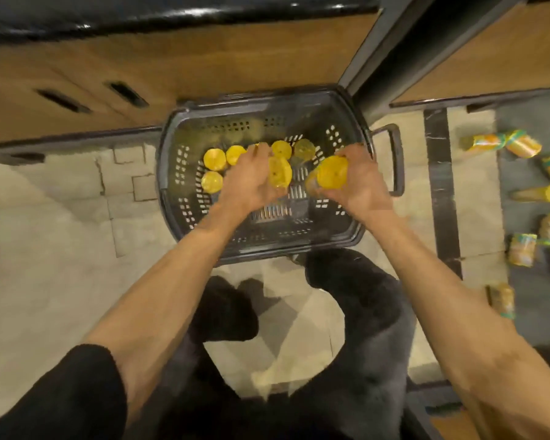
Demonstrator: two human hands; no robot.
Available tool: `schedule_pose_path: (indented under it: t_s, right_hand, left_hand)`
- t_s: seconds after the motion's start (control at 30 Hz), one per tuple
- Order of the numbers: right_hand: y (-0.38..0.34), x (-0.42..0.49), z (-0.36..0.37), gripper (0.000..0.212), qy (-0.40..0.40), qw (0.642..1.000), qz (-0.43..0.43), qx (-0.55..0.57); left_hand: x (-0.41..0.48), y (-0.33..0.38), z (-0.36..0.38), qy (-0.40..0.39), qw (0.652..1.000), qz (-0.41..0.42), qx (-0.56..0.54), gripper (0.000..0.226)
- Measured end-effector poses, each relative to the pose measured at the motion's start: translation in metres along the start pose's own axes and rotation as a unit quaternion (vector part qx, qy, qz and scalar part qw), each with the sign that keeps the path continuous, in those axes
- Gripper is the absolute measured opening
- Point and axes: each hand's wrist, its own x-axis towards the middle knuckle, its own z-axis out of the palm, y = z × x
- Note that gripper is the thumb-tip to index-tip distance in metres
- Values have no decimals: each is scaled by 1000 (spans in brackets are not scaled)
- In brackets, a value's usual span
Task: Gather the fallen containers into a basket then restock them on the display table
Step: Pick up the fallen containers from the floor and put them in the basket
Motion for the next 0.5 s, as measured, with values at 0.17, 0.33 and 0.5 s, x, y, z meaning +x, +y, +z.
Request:
schedule_pose_path:
  t_s: [0.17, 0.33, 0.5]
  right_hand:
    - [39, 54, 75, 71, 20, 999, -8, -26]
    - [73, 96, 127, 67, 35, 998, -16, -44]
    - [98, 129, 156, 77, 21, 996, -12, -91]
  left_hand:
    - [62, -41, 60, -12, 997, 33, 63, 77]
    - [104, -76, 118, -19, 994, 66, 85, 81]
    - [136, -105, 152, -25, 990, 108, 85, 80]
